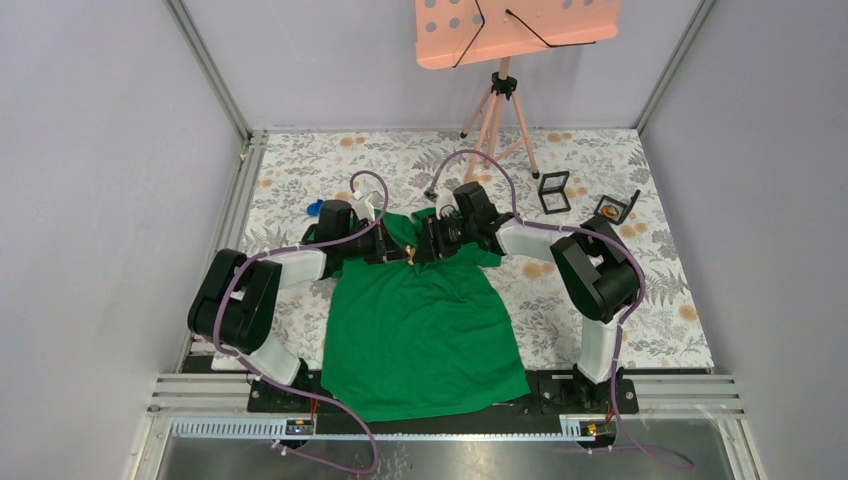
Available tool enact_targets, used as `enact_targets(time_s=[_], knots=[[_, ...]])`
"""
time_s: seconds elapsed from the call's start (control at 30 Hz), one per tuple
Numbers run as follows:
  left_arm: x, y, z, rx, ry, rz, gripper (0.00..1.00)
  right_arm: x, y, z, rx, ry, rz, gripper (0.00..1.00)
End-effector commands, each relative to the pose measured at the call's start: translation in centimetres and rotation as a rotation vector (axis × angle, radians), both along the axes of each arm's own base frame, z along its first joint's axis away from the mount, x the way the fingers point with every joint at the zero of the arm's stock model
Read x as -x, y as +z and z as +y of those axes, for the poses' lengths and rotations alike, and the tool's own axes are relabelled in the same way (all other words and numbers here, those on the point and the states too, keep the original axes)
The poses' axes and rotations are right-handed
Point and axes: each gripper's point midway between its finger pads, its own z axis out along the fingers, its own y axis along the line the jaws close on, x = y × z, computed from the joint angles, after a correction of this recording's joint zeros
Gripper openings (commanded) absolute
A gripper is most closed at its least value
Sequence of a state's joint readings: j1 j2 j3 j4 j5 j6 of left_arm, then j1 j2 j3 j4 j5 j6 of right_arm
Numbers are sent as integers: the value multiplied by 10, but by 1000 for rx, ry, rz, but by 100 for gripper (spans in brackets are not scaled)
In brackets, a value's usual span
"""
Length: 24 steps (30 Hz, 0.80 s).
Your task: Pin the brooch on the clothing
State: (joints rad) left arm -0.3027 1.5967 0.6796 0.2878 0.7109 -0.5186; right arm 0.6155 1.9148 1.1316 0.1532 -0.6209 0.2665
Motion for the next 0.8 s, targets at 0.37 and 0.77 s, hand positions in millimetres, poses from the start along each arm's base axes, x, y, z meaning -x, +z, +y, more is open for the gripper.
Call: enact_targets(time_s=[0.37,0.77], knots=[[3,18,-8,78,-143,-37,0,-5,23,-18,-109,71,-45,59],[5,18,-9,86,-161,-27,0,-3,25,-16,-169,113,-19,47]])
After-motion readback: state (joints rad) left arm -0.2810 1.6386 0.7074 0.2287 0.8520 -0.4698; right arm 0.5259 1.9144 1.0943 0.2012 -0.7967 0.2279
